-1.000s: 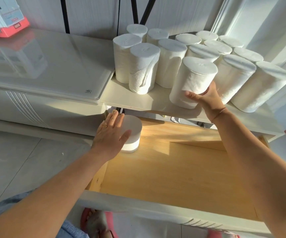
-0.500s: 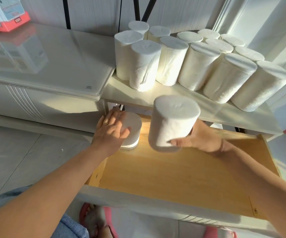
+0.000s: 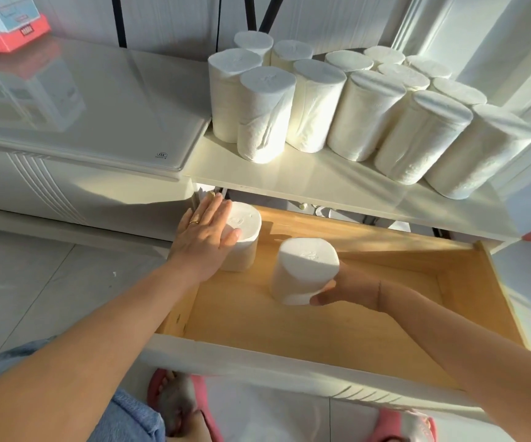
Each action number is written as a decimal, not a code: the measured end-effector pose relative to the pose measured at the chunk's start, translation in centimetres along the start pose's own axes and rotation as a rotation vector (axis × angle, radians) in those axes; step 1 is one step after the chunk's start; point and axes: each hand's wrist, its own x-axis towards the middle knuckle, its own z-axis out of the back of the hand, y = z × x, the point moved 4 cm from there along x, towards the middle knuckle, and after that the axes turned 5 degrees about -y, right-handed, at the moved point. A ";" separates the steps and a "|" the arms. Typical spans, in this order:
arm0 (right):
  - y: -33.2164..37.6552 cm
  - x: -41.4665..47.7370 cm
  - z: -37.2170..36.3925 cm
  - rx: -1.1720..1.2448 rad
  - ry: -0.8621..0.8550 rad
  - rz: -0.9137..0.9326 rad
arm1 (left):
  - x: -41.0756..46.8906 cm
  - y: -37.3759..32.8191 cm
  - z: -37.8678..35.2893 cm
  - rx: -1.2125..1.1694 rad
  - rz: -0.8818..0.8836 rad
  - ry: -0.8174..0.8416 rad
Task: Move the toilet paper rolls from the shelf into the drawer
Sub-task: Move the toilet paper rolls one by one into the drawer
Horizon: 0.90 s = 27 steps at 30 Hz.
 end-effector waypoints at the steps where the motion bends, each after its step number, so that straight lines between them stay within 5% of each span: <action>1: 0.0 -0.5 0.3 0.078 0.089 -0.049 | 0.0 -0.1 0.1 -0.018 0.003 0.007; 4: 0.8 -1.6 1.0 0.358 0.213 -0.208 | 0.0 -0.1 0.3 -0.114 0.008 0.018; 7: 2.0 -1.5 0.1 0.348 0.153 -0.304 | -0.1 -0.2 0.8 -0.235 -0.010 -0.007; 13: 5.6 -0.7 -6.7 0.565 0.189 -0.234 | 0.0 0.0 1.2 -0.449 -0.001 -0.037; 27: 8.2 1.6 -11.3 1.003 -0.032 -0.452 | -0.2 0.1 1.1 -0.401 -0.023 -0.057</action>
